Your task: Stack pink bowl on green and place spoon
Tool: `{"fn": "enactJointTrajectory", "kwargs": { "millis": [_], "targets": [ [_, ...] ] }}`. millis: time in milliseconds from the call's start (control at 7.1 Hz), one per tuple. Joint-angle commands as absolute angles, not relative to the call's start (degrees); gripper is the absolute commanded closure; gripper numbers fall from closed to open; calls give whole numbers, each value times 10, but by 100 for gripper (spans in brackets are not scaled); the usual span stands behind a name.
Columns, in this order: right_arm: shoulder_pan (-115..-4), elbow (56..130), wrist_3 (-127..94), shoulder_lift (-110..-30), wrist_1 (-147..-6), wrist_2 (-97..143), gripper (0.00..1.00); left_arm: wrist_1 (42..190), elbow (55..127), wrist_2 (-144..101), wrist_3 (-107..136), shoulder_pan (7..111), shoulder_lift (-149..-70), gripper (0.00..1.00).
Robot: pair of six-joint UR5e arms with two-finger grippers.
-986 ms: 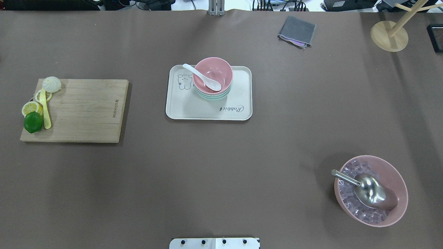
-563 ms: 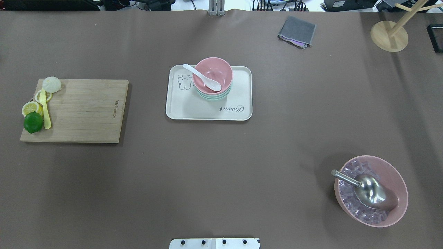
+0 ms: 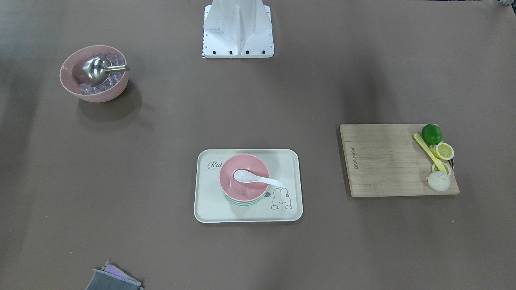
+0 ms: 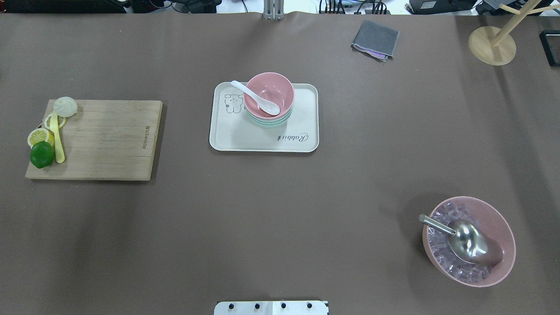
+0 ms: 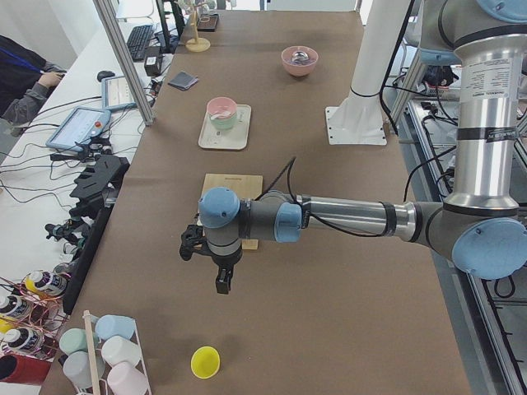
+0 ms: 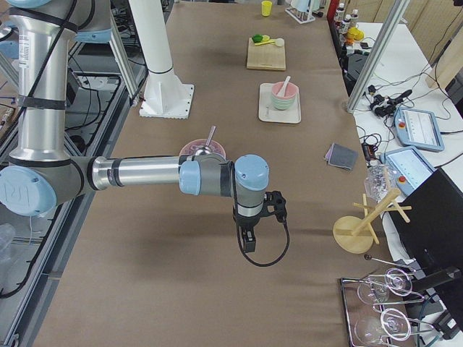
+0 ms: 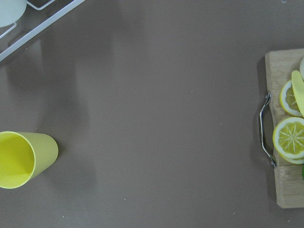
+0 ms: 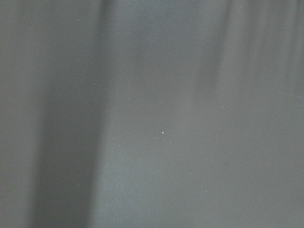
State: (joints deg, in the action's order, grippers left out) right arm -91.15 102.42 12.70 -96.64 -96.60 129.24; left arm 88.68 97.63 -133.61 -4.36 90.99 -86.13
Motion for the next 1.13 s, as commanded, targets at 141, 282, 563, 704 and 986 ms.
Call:
{"fn": "enactJointTrajectory", "kwargs": {
  "millis": [141, 282, 563, 704, 986],
  "targets": [
    [-911, 1021, 123, -963, -969, 1297, 0, 885, 1033, -1338, -54, 916, -824, 2],
    [-911, 1022, 122, -963, -969, 1302, 0, 884, 1041, -1339, -54, 916, -824, 2],
    [-911, 1020, 124, -969, -965, 1302, 0, 885, 1045, -1342, -55, 916, -824, 2],
    [-911, 1021, 127, -970, -965, 1303, 0, 885, 1044, -1342, -55, 916, -823, 2],
    [-911, 1020, 132, -976, -965, 1303, 0, 886, 1046, -1339, -55, 916, -812, 2]
  ]
}}
